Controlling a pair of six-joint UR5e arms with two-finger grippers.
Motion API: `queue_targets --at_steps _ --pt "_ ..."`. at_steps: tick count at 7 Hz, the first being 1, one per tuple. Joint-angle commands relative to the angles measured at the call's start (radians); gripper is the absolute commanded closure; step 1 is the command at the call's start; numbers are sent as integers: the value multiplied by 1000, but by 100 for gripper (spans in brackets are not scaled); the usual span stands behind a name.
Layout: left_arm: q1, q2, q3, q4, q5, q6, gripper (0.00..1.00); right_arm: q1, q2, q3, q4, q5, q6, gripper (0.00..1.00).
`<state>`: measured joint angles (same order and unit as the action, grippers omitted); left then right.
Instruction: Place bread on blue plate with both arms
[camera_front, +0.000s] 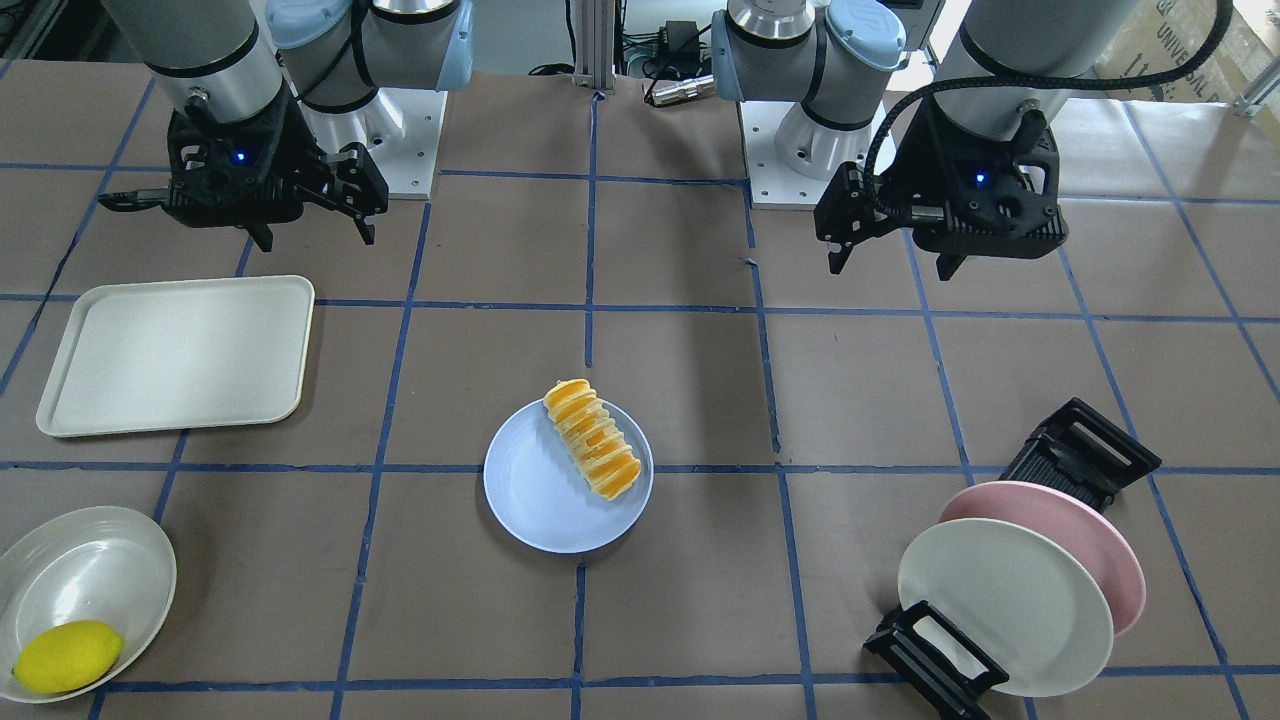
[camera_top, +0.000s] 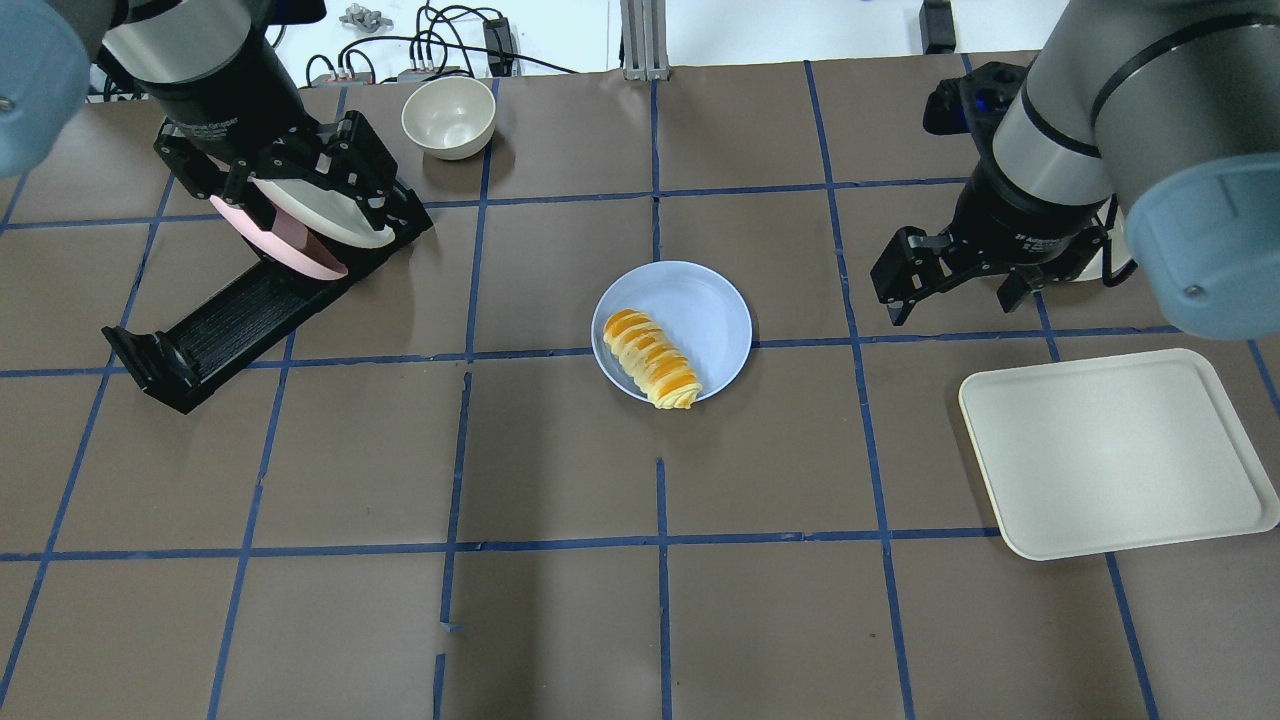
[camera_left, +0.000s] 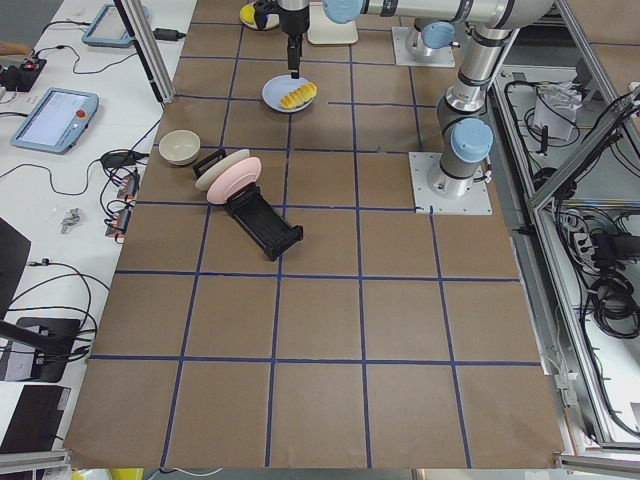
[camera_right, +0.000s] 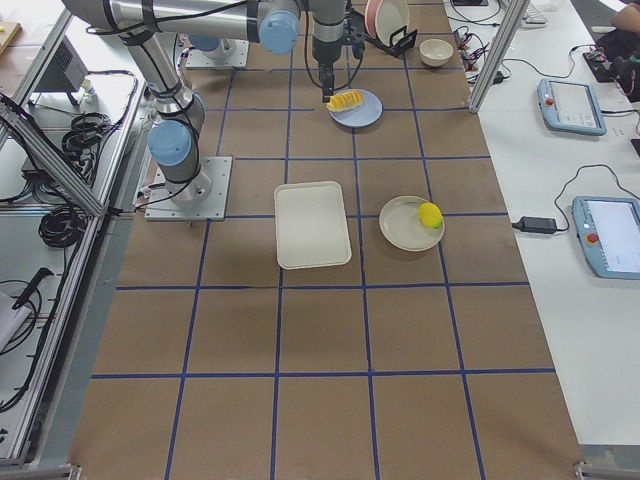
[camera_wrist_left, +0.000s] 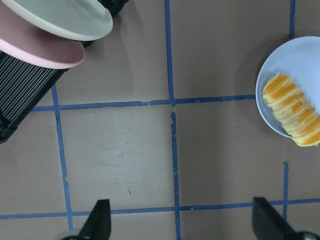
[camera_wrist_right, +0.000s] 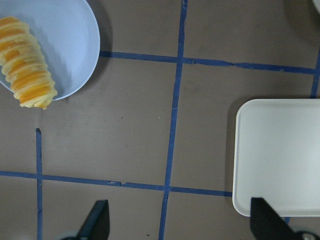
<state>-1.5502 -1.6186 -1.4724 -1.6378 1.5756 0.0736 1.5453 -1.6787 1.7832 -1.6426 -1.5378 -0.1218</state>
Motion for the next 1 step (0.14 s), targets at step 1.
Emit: queue_targets --at_steps 1 --pt "1 -1 4 -4 4 3 0 1 -1 19 -6 18 1 0"
